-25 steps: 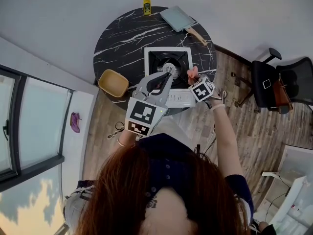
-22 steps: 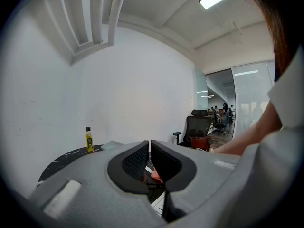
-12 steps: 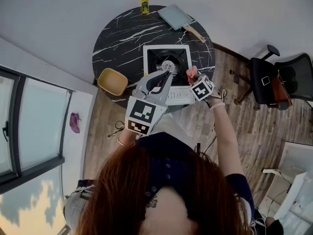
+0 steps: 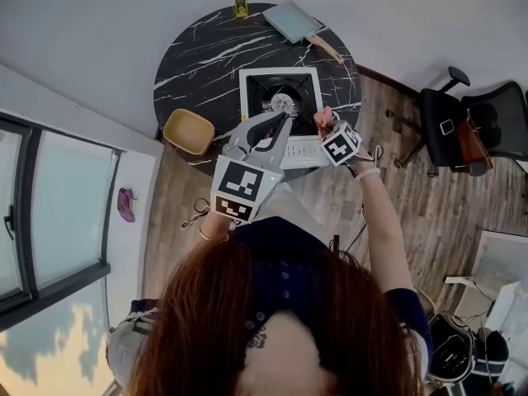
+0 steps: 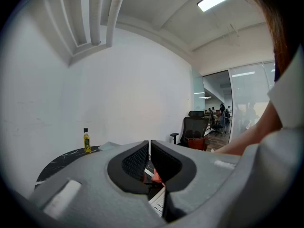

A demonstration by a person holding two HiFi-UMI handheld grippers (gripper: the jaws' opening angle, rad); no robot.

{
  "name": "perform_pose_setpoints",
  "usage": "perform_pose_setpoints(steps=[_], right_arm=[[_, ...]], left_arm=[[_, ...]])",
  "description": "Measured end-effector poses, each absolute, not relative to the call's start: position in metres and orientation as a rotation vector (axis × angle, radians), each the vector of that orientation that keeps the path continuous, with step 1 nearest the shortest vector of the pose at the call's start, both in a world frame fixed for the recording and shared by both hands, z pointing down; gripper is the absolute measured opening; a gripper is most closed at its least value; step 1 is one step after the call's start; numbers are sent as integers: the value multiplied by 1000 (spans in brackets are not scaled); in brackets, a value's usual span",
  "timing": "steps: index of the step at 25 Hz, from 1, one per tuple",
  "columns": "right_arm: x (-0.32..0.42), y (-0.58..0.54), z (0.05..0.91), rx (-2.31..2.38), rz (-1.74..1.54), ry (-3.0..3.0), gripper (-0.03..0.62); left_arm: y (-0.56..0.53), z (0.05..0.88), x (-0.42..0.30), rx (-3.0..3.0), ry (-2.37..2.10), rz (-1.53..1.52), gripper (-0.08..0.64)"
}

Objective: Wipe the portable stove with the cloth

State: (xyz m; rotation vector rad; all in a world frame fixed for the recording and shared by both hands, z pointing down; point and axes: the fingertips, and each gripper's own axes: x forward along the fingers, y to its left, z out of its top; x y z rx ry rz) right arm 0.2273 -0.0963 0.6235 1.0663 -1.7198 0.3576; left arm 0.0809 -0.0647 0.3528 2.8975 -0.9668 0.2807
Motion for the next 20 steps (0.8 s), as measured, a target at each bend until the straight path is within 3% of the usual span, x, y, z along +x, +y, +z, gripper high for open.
perform_pose_setpoints(steps=[20], right_arm=[[223, -74, 620, 1111, 320, -1673, 21]], left_arm=[[-45, 353, 68, 2896, -963, 283, 23]])
